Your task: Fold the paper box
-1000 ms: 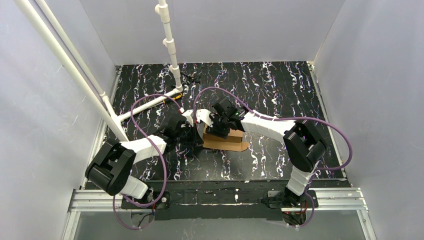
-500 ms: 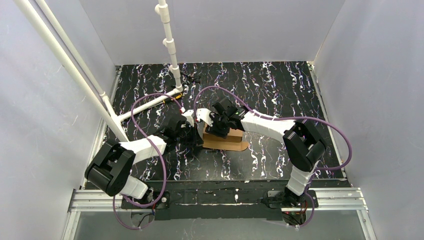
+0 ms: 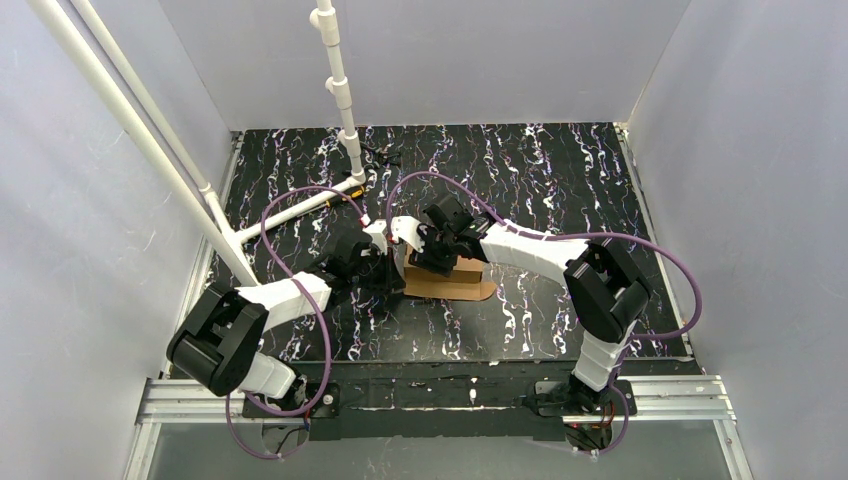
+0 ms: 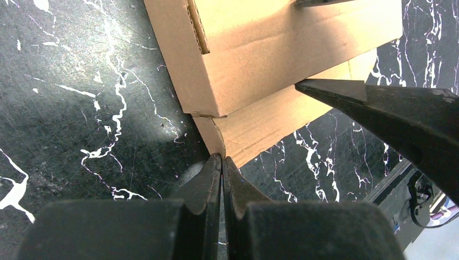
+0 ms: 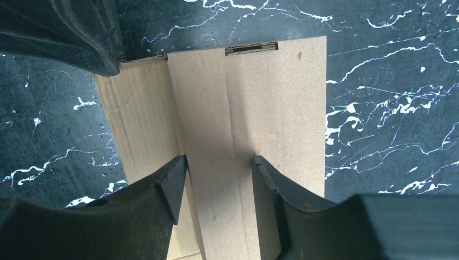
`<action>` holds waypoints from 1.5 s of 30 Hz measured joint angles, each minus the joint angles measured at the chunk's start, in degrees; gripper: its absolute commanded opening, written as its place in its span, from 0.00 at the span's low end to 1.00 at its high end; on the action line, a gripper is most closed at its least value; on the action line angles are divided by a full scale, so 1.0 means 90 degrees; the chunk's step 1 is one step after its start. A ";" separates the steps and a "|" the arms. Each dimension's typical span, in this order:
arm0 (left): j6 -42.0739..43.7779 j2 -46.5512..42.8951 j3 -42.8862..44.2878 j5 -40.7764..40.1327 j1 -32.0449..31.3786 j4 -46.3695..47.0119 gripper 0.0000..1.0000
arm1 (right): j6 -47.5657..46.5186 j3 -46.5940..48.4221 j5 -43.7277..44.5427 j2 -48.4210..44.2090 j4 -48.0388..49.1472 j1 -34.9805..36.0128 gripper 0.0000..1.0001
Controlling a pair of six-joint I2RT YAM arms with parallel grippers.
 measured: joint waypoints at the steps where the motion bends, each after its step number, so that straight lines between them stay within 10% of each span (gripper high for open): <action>1: 0.0017 -0.0002 0.0000 0.0000 0.0000 -0.0005 0.00 | 0.0000 0.0000 -0.0002 0.0000 0.0000 0.0000 0.56; 45: -0.1095 0.0517 0.1137 0.0262 0.0352 -0.1297 0.00 | -0.0005 0.0015 -0.0085 0.0029 0.0083 -0.0019 0.56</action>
